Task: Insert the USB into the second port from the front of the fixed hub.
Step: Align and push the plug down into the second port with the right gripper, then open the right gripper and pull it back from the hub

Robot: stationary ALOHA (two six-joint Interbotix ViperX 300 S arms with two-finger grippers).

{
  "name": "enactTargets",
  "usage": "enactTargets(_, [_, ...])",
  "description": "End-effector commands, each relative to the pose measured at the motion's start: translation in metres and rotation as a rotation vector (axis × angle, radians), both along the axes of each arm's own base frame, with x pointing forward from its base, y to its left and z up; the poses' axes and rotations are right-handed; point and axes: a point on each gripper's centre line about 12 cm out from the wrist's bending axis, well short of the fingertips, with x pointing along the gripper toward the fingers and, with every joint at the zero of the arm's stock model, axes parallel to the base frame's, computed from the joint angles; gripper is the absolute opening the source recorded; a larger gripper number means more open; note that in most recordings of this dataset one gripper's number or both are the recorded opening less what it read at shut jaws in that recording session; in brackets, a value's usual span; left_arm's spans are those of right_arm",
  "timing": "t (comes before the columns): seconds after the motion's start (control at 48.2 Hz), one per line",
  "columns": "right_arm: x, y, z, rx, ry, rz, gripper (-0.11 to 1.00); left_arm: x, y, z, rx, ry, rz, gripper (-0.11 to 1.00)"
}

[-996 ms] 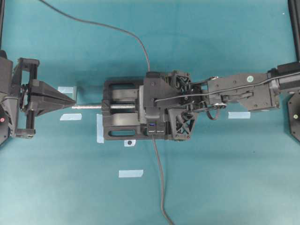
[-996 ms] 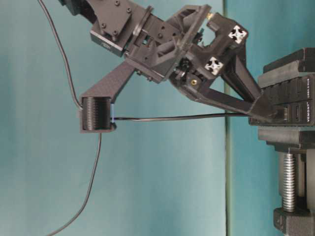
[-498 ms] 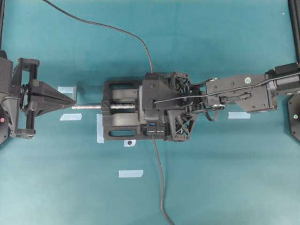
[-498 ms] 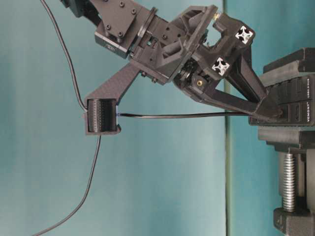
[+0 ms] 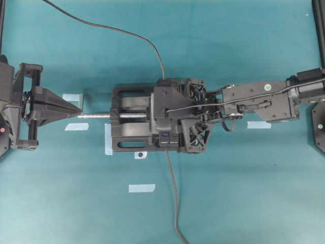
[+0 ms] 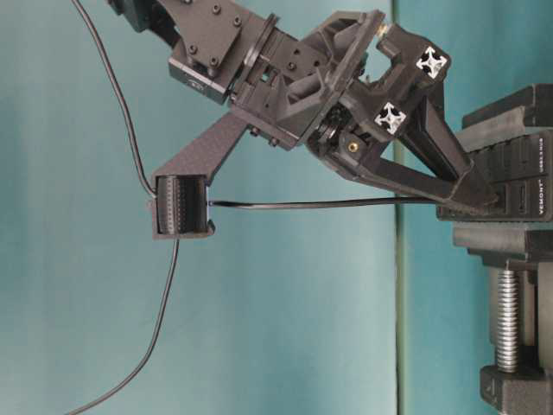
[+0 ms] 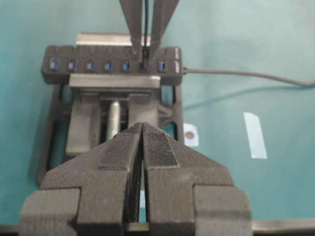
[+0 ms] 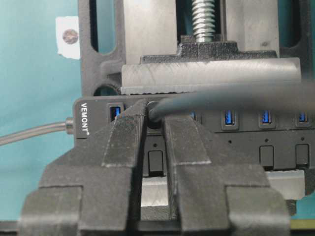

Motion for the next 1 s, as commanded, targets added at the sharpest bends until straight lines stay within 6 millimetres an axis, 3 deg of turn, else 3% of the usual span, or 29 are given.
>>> enactTargets(0.0, [-0.002, 0.002, -0.004, 0.001, 0.018, 0.004, 0.06, 0.002, 0.0, 0.006, 0.0, -0.02, -0.002, 0.0])
enactTargets(0.166, [0.001, 0.002, 0.0, 0.009, -0.008, -0.004, 0.1, 0.002, 0.0, 0.006, 0.002, -0.021, -0.002, 0.0])
enactTargets(0.249, [0.003, 0.002, 0.002, 0.011, -0.02, -0.005, 0.19, 0.002, 0.0, 0.006, 0.0, -0.021, -0.002, 0.0])
enactTargets(0.311, [0.003, 0.002, 0.003, 0.012, -0.026, -0.006, 0.29, 0.002, 0.0, 0.006, 0.0, -0.021, -0.002, 0.0])
enactTargets(0.457, [0.004, 0.002, 0.006, 0.013, -0.032, -0.008, 0.67, 0.002, -0.001, 0.006, 0.0, -0.023, -0.003, 0.0])
enactTargets(0.602, [0.004, 0.002, 0.01, 0.012, -0.035, -0.007, 0.89, 0.002, 0.0, 0.006, 0.0, -0.023, -0.002, 0.0])
enactTargets(0.975, [0.001, 0.002, 0.022, 0.012, -0.051, -0.008, 0.86, 0.002, -0.001, 0.006, 0.002, -0.025, -0.004, 0.0])
